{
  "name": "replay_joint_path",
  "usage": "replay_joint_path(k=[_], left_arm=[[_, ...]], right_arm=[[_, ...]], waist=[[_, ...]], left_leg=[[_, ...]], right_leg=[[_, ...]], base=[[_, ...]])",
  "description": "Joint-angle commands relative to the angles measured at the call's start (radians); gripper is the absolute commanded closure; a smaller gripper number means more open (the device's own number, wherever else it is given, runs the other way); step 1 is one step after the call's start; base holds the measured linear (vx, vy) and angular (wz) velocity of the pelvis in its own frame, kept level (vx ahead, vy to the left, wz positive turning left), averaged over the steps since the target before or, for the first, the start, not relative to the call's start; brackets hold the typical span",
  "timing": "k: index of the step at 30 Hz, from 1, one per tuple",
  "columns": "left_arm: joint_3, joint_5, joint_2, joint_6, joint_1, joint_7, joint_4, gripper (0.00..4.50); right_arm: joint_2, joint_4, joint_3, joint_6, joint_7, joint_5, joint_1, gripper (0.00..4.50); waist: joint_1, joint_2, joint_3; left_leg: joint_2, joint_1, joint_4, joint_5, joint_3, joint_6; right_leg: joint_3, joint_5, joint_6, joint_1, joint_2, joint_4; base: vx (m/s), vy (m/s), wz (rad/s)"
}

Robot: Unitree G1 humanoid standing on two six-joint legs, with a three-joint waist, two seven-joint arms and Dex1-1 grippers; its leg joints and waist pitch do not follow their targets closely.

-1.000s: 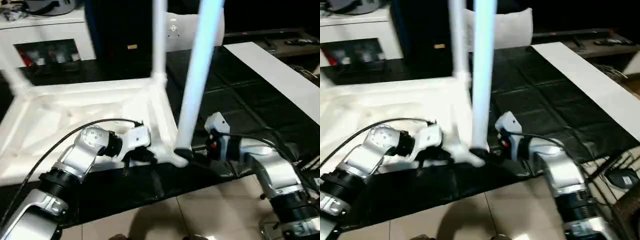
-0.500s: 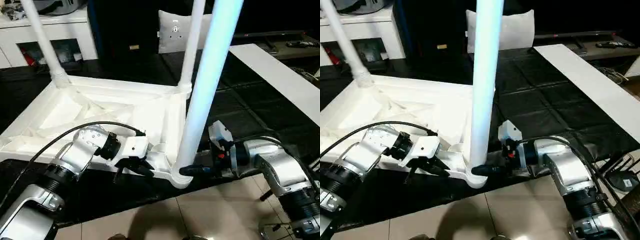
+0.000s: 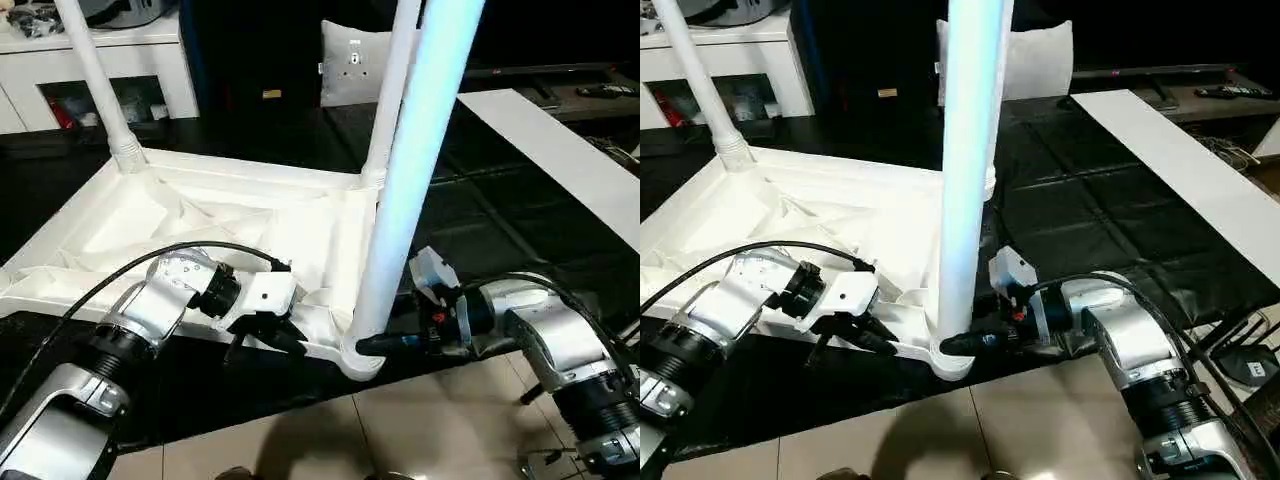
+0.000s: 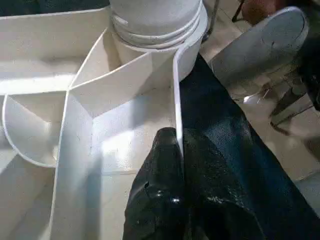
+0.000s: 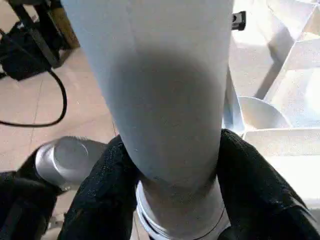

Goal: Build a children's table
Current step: Rotate leg to tighten

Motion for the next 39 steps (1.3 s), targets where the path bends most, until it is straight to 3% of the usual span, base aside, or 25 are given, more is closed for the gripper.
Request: replay_joint_path(k=[1, 3, 5, 7, 10, 11, 14, 18, 19, 22, 23, 24, 25, 26, 33, 35, 39], left_arm=[[0.015, -0.017, -0.019, 0.019, -0.021, 0.004, -0.033, 4.50], [0.044, -0.020, -0.042, 0.131, -0.016, 0.088, -0.059, 4.50], [0.057, -0.021, -0.052, 0.185, -0.013, 0.127, -0.074, 4.50], [0.075, -0.021, -0.070, 0.255, -0.006, 0.185, -0.104, 4.50], [0.125, -0.029, -0.139, 0.404, -0.008, 0.329, -0.152, 4.50], [0.133, -0.025, -0.158, 0.430, -0.012, 0.365, -0.157, 4.50], [0.147, -0.006, -0.207, 0.492, -0.021, 0.448, -0.168, 4.50], [0.187, 0.026, -0.317, 0.584, -0.044, 0.648, -0.171, 4.50], [0.195, 0.036, -0.337, 0.591, -0.049, 0.691, -0.168, 4.50], [0.197, 0.055, -0.357, 0.593, -0.057, 0.740, -0.161, 4.50], [0.197, 0.056, -0.360, 0.598, -0.057, 0.745, -0.163, 4.50], [0.195, 0.058, -0.358, 0.598, -0.058, 0.746, -0.164, 4.50], [0.194, 0.059, -0.358, 0.599, -0.058, 0.747, -0.165, 4.50], [0.185, 0.070, -0.340, 0.589, -0.056, 0.738, -0.165, 4.50], [0.166, 0.076, -0.286, 0.522, -0.036, 0.679, -0.168, 4.50], [0.156, 0.066, -0.249, 0.466, -0.028, 0.618, -0.146, 4.50], [0.149, 0.057, -0.218, 0.420, -0.029, 0.562, -0.111, 4.50]], right_arm=[[0.024, -0.030, -0.011, 0.045, -0.022, 0.047, 0.002, 2.53], [0.076, -0.054, -0.038, 0.119, -0.125, 0.067, 0.006, 2.53], [0.106, -0.060, -0.049, 0.148, -0.185, 0.063, 0.005, 2.54], [0.145, -0.063, -0.046, 0.155, -0.266, 0.029, 0.004, 2.54], [0.268, -0.030, -0.072, 0.181, -0.468, -0.013, -0.025, 2.54], [0.296, -0.018, -0.077, 0.188, -0.511, -0.022, -0.035, 2.54], [0.362, 0.024, -0.090, 0.196, -0.642, -0.058, -0.063, 2.54], [0.482, 0.101, -0.123, 0.214, -0.892, -0.128, -0.109, 2.54], [0.505, 0.116, -0.130, 0.224, -0.936, -0.143, -0.115, 2.54], [0.530, 0.138, -0.140, 0.204, -0.983, -0.164, -0.120, 2.54], [0.530, 0.145, -0.141, 0.181, -0.991, -0.173, -0.121, 1.99], [0.532, 0.151, -0.145, 0.165, -0.998, -0.176, -0.121, 1.86], [0.533, 0.152, -0.146, 0.160, -1.000, -0.177, -0.121, 1.84], [0.530, 0.154, -0.153, 0.139, -0.998, -0.177, -0.120, 1.76], [0.485, 0.115, -0.154, 0.103, -0.940, -0.178, -0.085, 1.06], [0.410, 0.062, -0.141, 0.067, -0.821, -0.151, -0.033, 0.97], [0.349, 0.023, -0.142, 0.040, -0.717, -0.121, 0.001, 0.60]], waist=[[-0.005, -0.010, -0.074], [-0.005, -0.004, -0.073], [-0.013, -0.010, -0.069], [-0.018, -0.009, -0.069], [-0.050, -0.010, -0.069], [-0.057, -0.017, -0.070], [-0.080, -0.016, -0.070], [-0.092, -0.014, -0.075], [-0.091, -0.009, -0.077], [-0.090, -0.008, -0.080], [-0.087, -0.007, -0.082], [-0.085, -0.007, -0.082], [-0.083, 0.000, -0.082], [-0.083, -0.003, -0.082], [-0.080, -0.001, -0.081], [-0.076, -0.003, -0.082], [-0.059, -0.002, -0.079]], left_leg=[[0.018, 0.018, -0.069, -0.241, 0.004, 0.027], [0.017, 0.020, -0.071, -0.244, 0.002, 0.015], [0.013, 0.021, -0.071, -0.274, 0.002, 0.001], [0.011, 0.022, -0.071, -0.282, -0.001, -0.008], [0.006, 0.010, -0.074, -0.285, -0.008, -0.029], [0.004, 0.008, -0.073, -0.287, -0.008, -0.026], [0.002, 0.006, -0.068, -0.273, -0.005, -0.010], [0.000, 0.011, -0.063, -0.246, 0.000, 0.004], [0.000, 0.011, -0.064, -0.230, -0.002, 0.004], [0.002, 0.010, -0.064, -0.207, -0.001, 0.013], [0.003, 0.010, -0.064, -0.196, 0.000, 0.021], [0.003, 0.008, -0.064, -0.190, 0.000, 0.028], [0.003, 0.008, -0.064, -0.185, -0.001, 0.030], [0.004, 0.007, -0.064, -0.185, 0.000, 0.033], [0.004, 0.006, -0.065, -0.201, 0.000, 0.034], [0.006, 0.006, -0.064, -0.195, 0.001, 0.038], [0.008, 0.008, -0.064, -0.202, 0.003, 0.051]], right_leg=[[0.032, -0.345, -0.187, 0.051, -0.046, -0.077], [0.032, -0.364, -0.185, 0.049, -0.046, -0.076], [0.030, -0.425, -0.165, 0.047, -0.044, -0.083], [0.029, -0.482, -0.140, 0.045, -0.046, -0.090], [0.023, -0.513, -0.112, 0.049, -0.046, -0.090], [0.021, -0.517, -0.109, 0.049, -0.044, -0.093], [0.025, -0.472, -0.128, 0.047, -0.041, -0.090], [0.028, -0.414, -0.152, 0.045, -0.036, -0.092], [0.027, -0.384, -0.162, 0.049, -0.036, -0.089], [0.029, -0.302, -0.183, 0.052, -0.035, -0.083], [0.029, -0.266, -0.191, 0.056, -0.035, -0.081], [0.029, -0.242, -0.197, 0.058, -0.035, -0.079], [0.029, -0.231, -0.201, 0.059, -0.036, -0.077], [0.029, -0.218, -0.204, 0.058, -0.036, -0.077], [0.030, -0.224, -0.199, 0.061, -0.037, -0.078], [0.031, -0.208, -0.204, 0.061, -0.037, -0.075], [0.032, -0.209, -0.204, 0.059, -0.037, -0.077]], base=[[0.000, 0.000, 0.00], [0.000, 0.000, 0.00], [0.000, 0.000, 0.00], [0.000, 0.000, 0.00], [0.000, 0.000, 0.00], [0.000, 0.000, 0.00], [0.000, 0.000, 0.00], [0.000, 0.000, 0.00], [0.000, 0.000, 0.00], [0.000, 0.000, 0.00], [0.000, 0.000, 0.00], [0.000, 0.000, 0.00], [0.000, 0.000, 0.00], [0.000, 0.000, 0.00], [0.000, 0.000, 0.00], [0.000, 0.000, 0.00], [0.000, 0.000, 0.00]])
